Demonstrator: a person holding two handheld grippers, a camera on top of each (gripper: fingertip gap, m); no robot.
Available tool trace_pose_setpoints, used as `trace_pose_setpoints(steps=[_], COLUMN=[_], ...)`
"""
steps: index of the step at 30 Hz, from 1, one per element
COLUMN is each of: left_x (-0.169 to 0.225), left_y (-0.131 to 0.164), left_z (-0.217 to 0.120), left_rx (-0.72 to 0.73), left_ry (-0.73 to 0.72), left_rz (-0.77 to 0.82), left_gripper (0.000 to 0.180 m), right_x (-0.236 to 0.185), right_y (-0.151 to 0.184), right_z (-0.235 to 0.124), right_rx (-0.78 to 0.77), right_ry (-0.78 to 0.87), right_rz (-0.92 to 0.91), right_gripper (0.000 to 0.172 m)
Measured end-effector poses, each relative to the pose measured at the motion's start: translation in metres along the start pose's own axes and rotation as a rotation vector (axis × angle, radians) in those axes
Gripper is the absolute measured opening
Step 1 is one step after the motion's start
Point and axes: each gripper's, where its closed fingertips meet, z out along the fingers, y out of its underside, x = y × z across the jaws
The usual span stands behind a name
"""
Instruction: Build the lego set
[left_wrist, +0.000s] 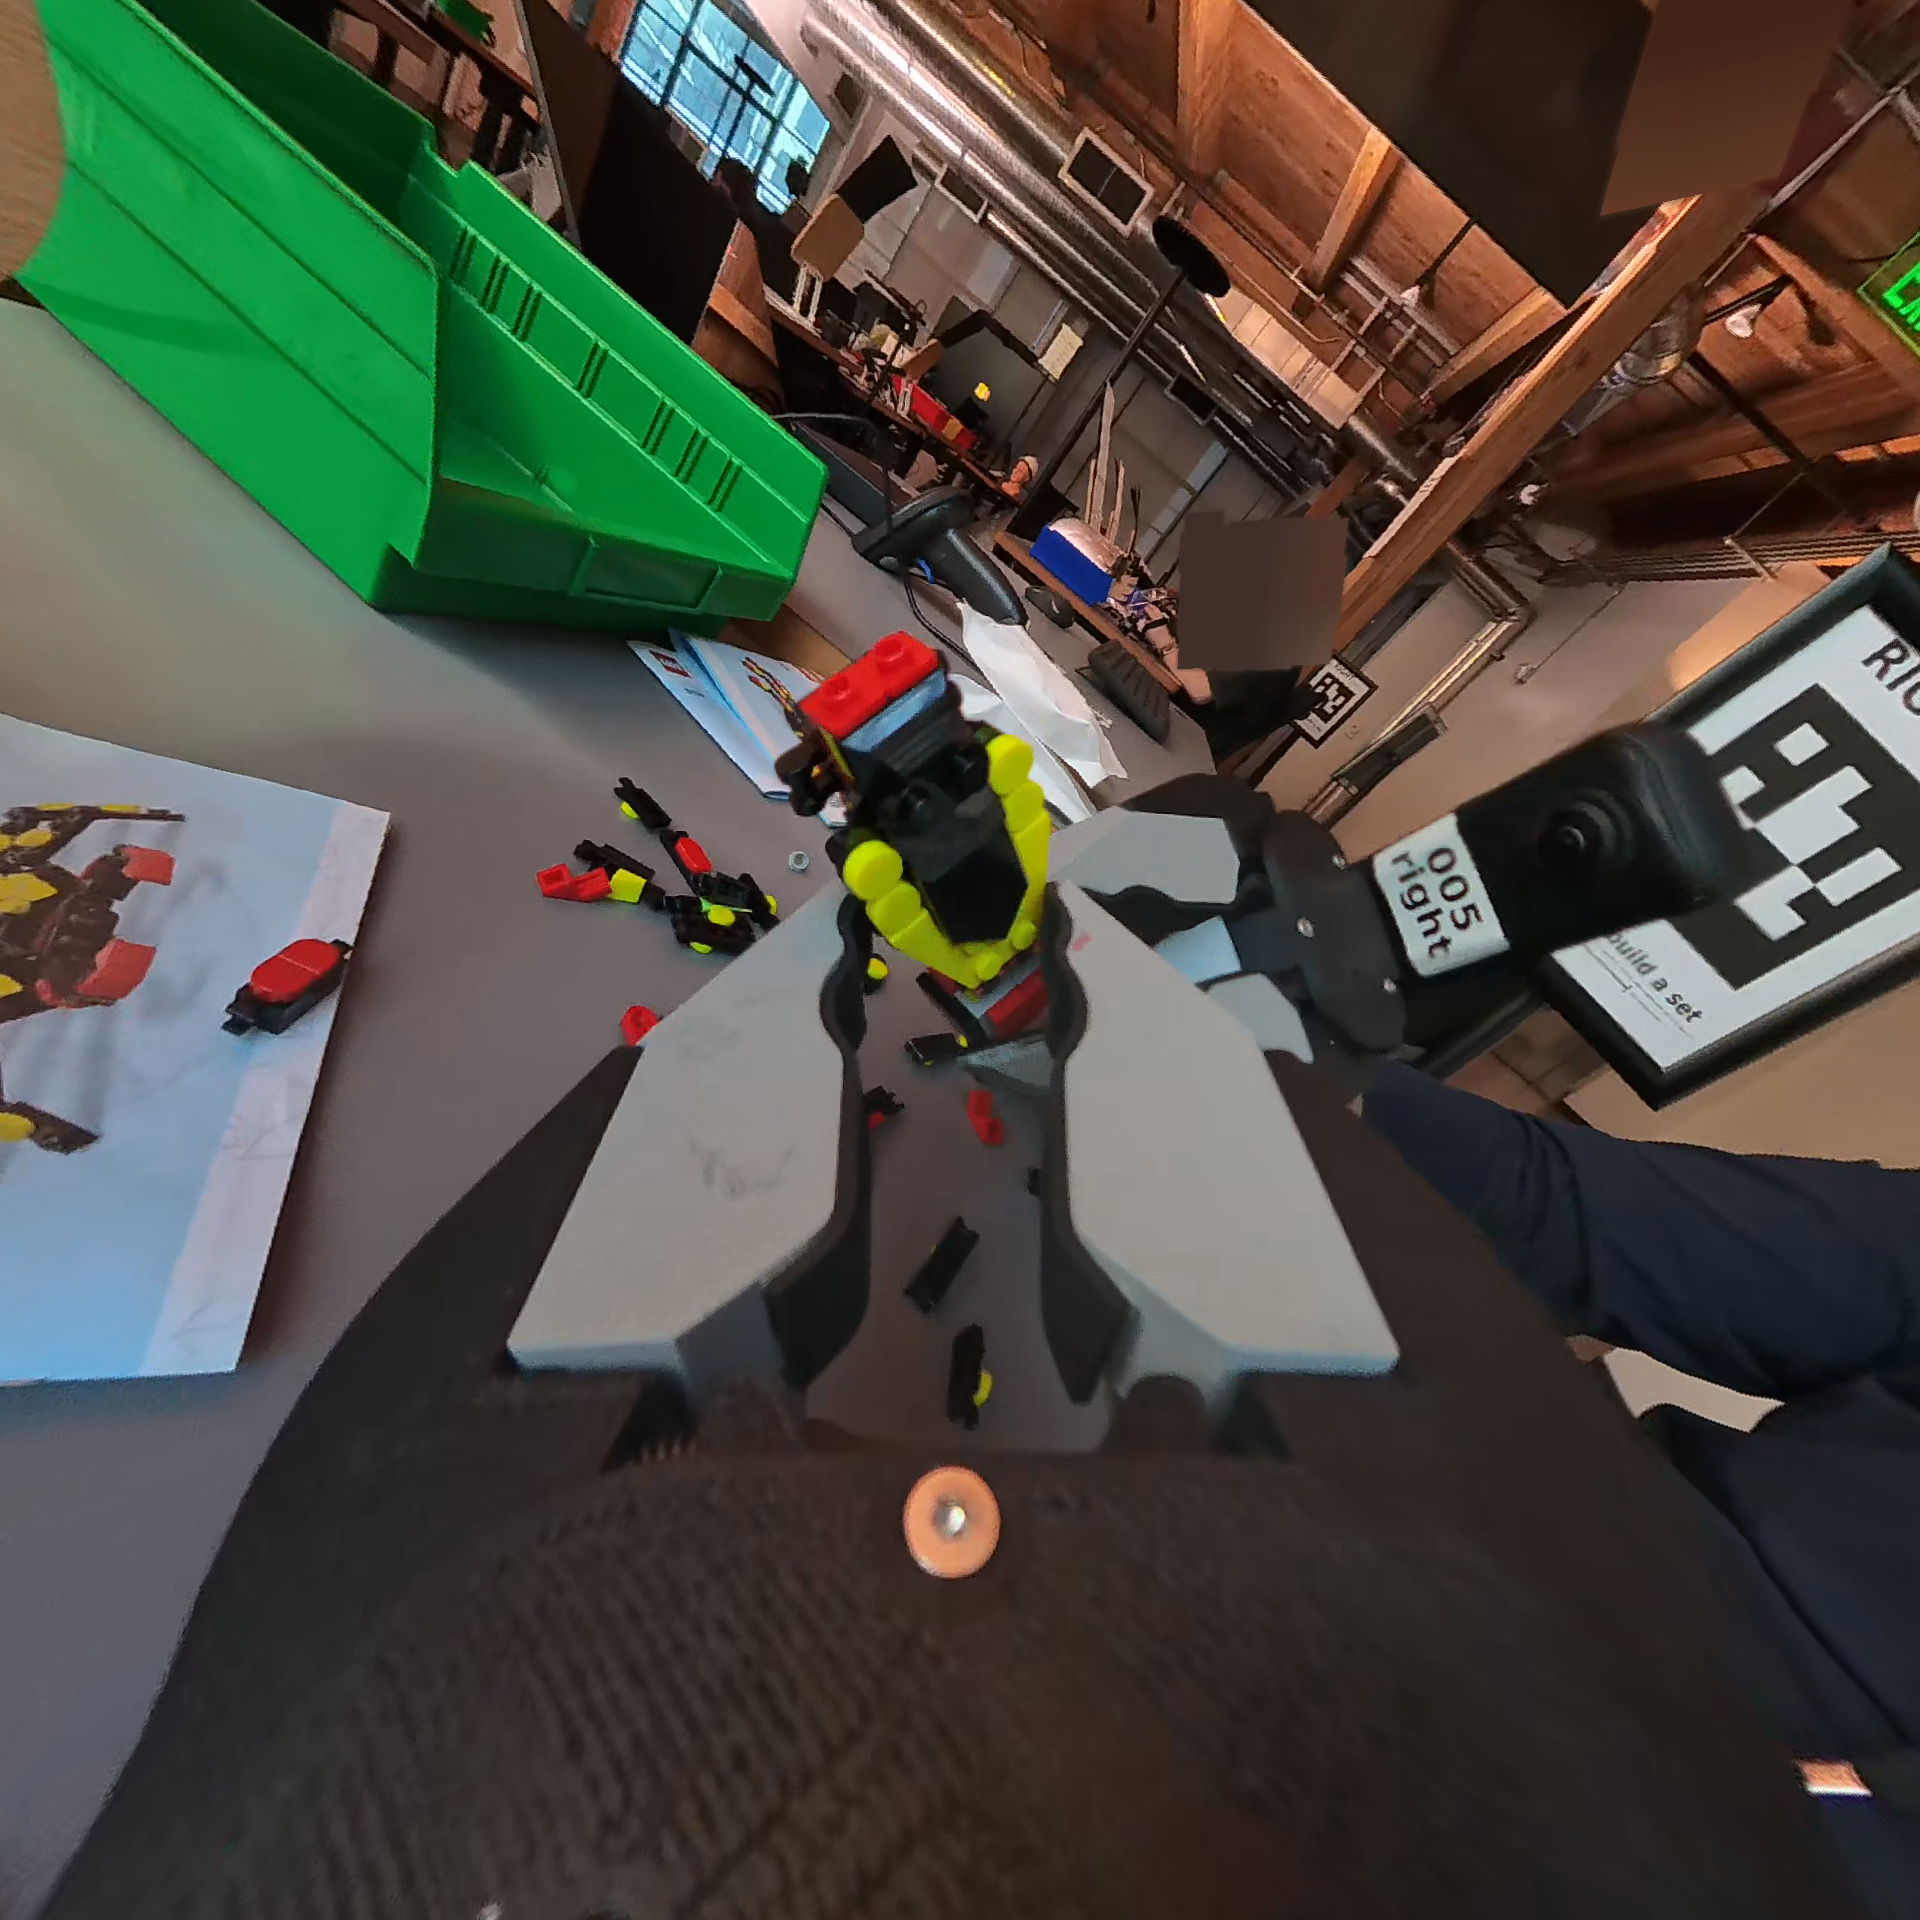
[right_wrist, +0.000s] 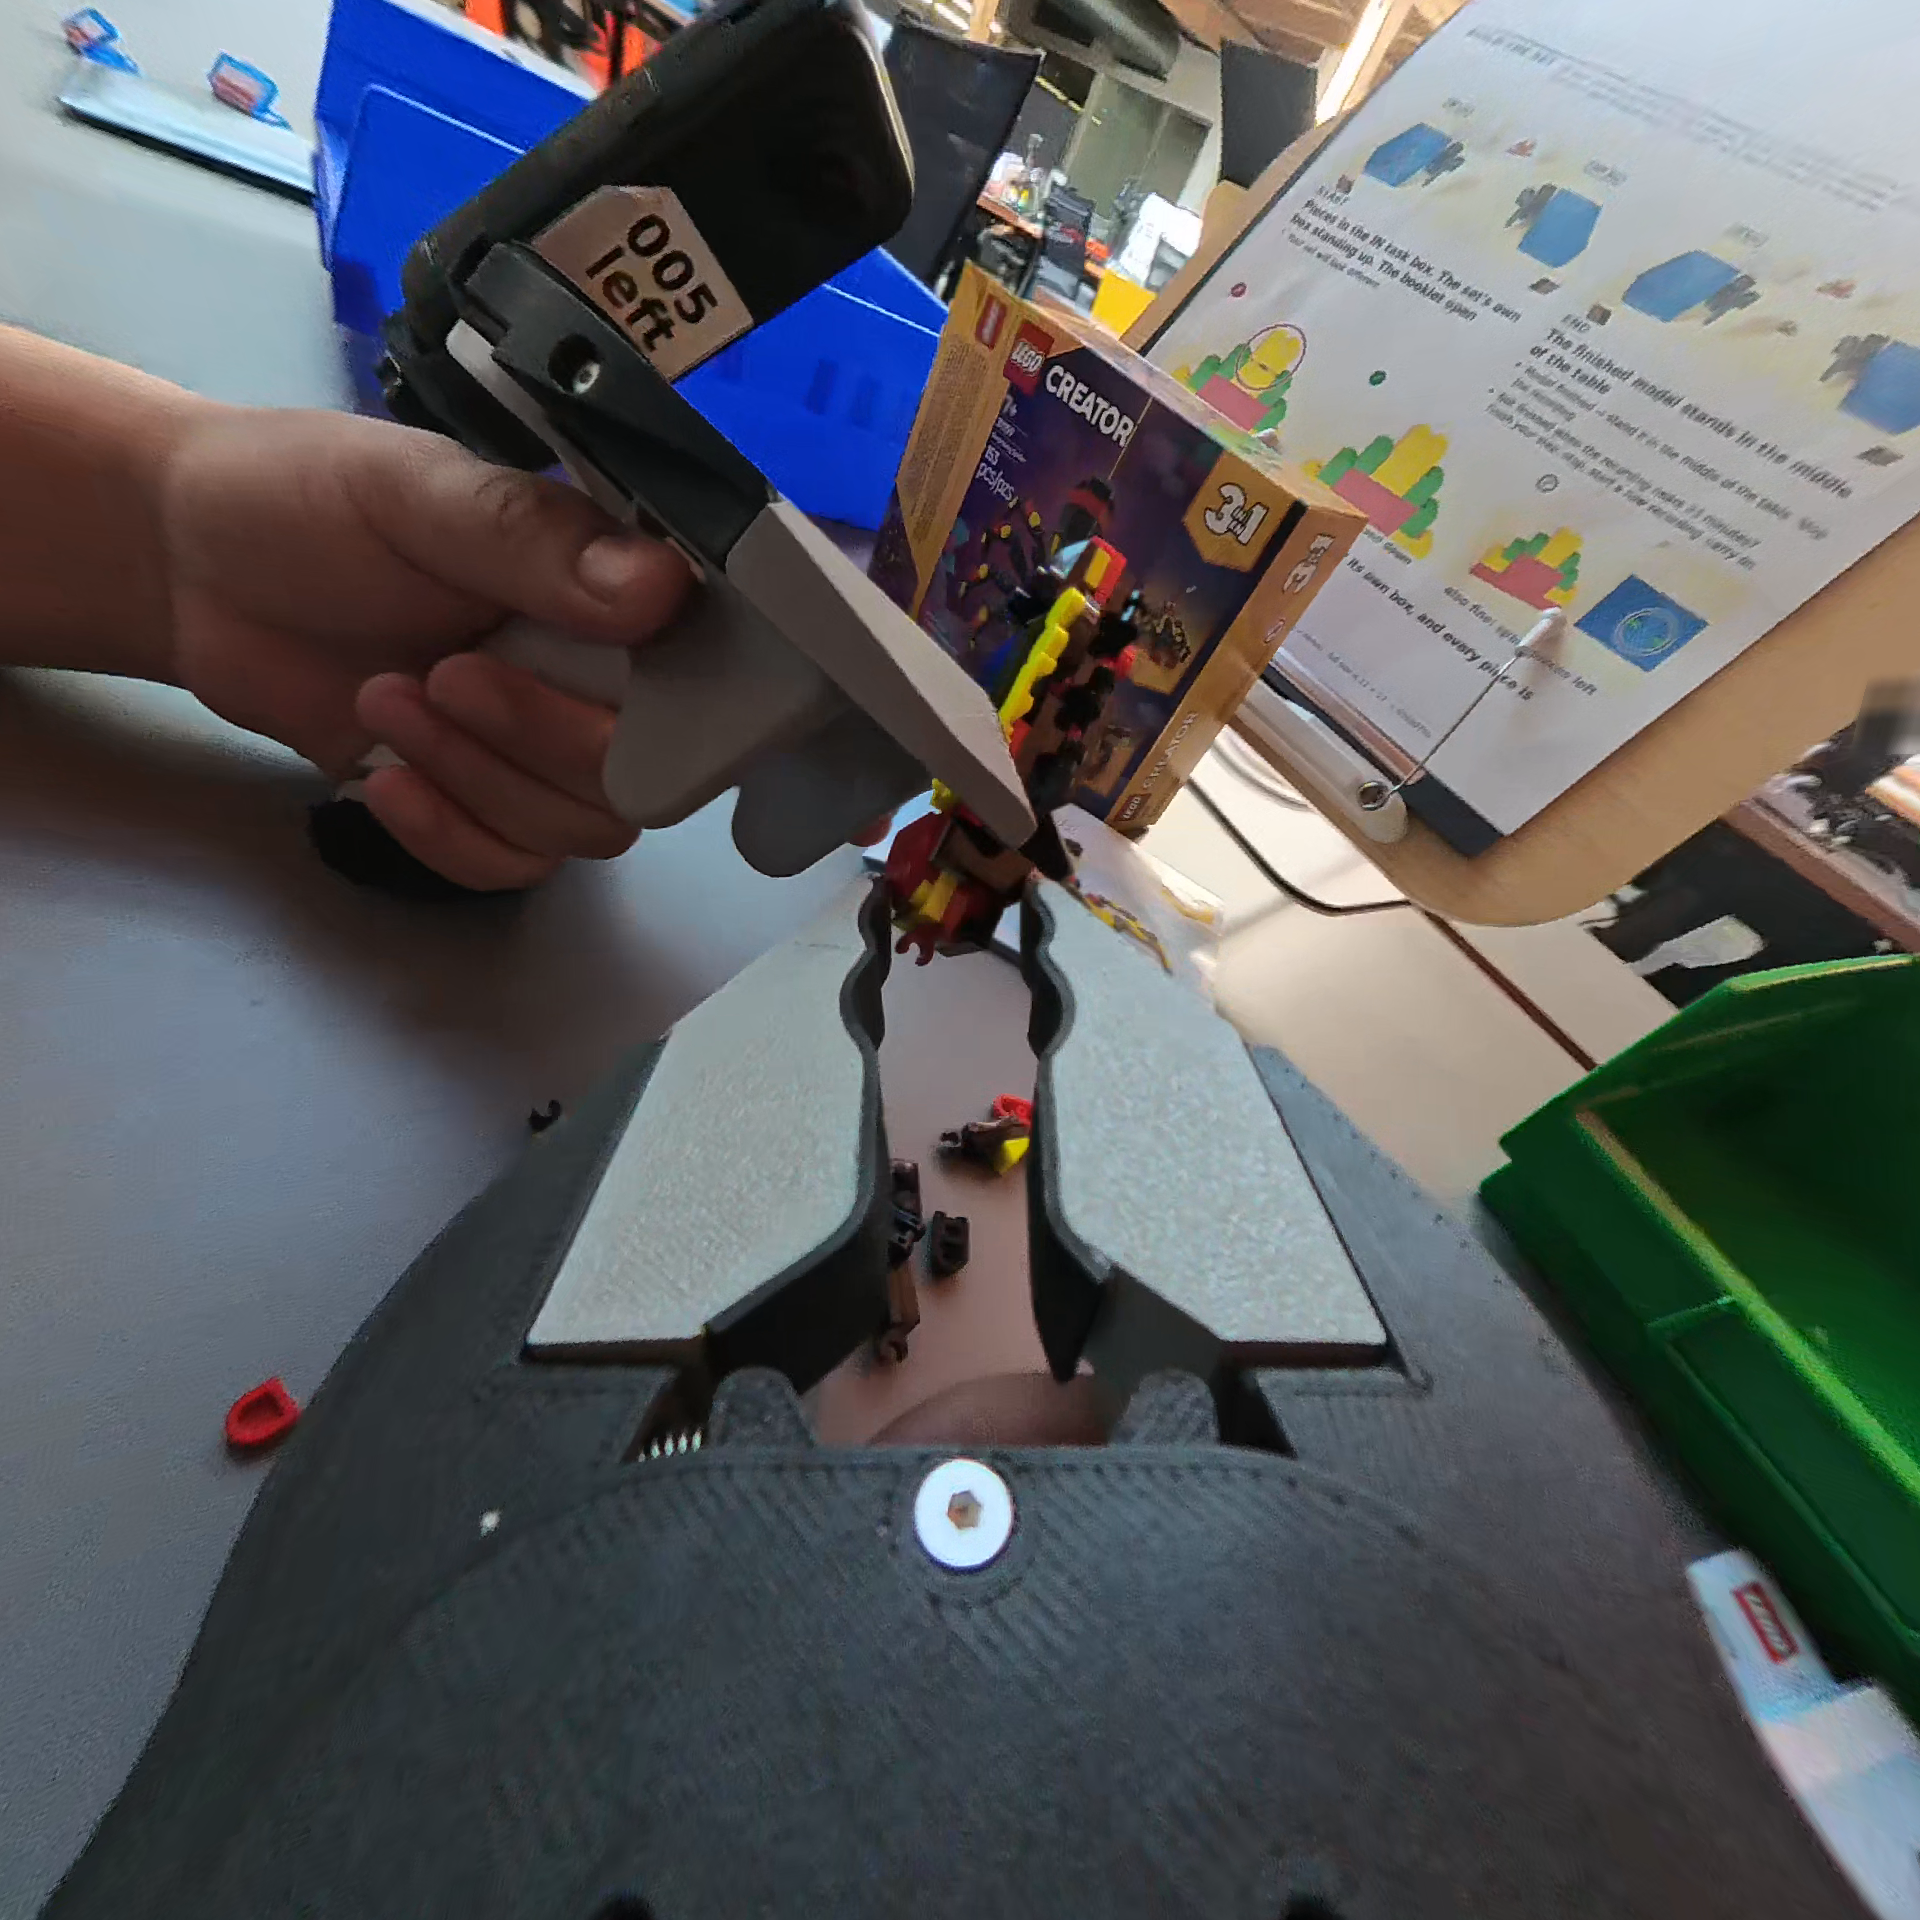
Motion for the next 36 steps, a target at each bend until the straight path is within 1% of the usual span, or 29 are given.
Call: trace_pose_setpoints(steps=[4, 5, 8, 10, 11, 14, 15, 17, 19, 21, 23, 25, 26, 27, 28, 31, 34, 36], left_x=[0.002, 0.002, -0.002, -0.004, -0.005, 0.0, -0.001, -0.005, -0.005, -0.006, -0.005, -0.005, -0.005, -0.007, -0.009, -0.011, -0.013, -0.013], left_y=[0.001, 0.0, -0.005, -0.01, -0.013, -0.018, -0.018, -0.016, -0.007, 0.005, 0.013, 0.023, 0.024, 0.026, 0.026, 0.026, 0.026, 0.028], left_z=[-0.001, -0.002, -0.007, -0.012, -0.016, -0.026, -0.028, -0.029, -0.024, -0.015, -0.007, -0.001, -0.001, -0.002, -0.002, -0.002, -0.005, -0.005], left_rx=[-0.018, -0.021, -0.025, -0.021, -0.021, -0.02, -0.025, -0.064, -0.117, -0.187, -0.222, -0.257, -0.275, -0.3, -0.316, -0.324, -0.318, -0.316], left_ry=[-0.012, -0.029, -0.111, -0.173, -0.207, -0.271, -0.313, -0.428, -0.503, -0.546, -0.576, -0.571, -0.583, -0.594, -0.6, -0.585, -0.573, -0.554], left_rz=[0.077, 0.115, 0.246, 0.364, 0.437, 0.672, 0.766, 0.999, 1.235, 1.421, 1.541, 1.637, 1.7, 1.747, 1.759, 1.693, 1.677, 1.672], left_gripper=[0.03, 0.034, 0.055, 0.058, 0.062, 0.06, 0.06, 0.063, 0.067, 0.068, 0.062, 0.045, 0.035, 0.035, 0.035, 0.034, 0.034, 0.034], right_x=[-0.001, 0.0, 0.003, 0.005, 0.007, 0.009, 0.007, 0.006, 0.002, -0.005, -0.021, -0.039, -0.045, -0.047, -0.047, -0.04, -0.033, -0.029], right_y=[0.002, 0.003, 0.002, 0.002, 0.002, -0.003, -0.005, -0.009, -0.01, -0.008, -0.008, -0.011, -0.009, -0.006, -0.005, -0.006, -0.007, -0.007], right_z=[-0.001, -0.002, -0.005, -0.009, -0.011, -0.019, -0.022, -0.026, -0.028, -0.028, -0.032, -0.037, -0.037, -0.036, -0.035, -0.034, -0.039, -0.04], right_rx=[-0.016, -0.016, 0.002, 0.006, 0.014, 0.042, 0.047, 0.071, 0.067, 0.036, -0.013, -0.046, -0.067, -0.08, -0.083, -0.057, -0.033, -0.013], right_ry=[-0.094, -0.109, -0.171, -0.235, -0.267, -0.391, -0.446, -0.524, -0.589, -0.63, -0.721, -0.815, -0.832, -0.82, -0.807, -0.756, -0.681, -0.623], right_rz=[0.144, 0.18, 0.313, 0.433, 0.498, 0.69, 0.757, 0.867, 0.932, 0.95, 0.956, 0.955, 0.934, 0.907, 0.889, 0.824, 0.657, 0.549], right_gripper=[0.02, 0.02, 0.019, 0.019, 0.019, 0.019, 0.019, 0.019, 0.019, 0.019, 0.019, 0.018, 0.019, 0.018, 0.018, 0.021, 0.018, 0.02])
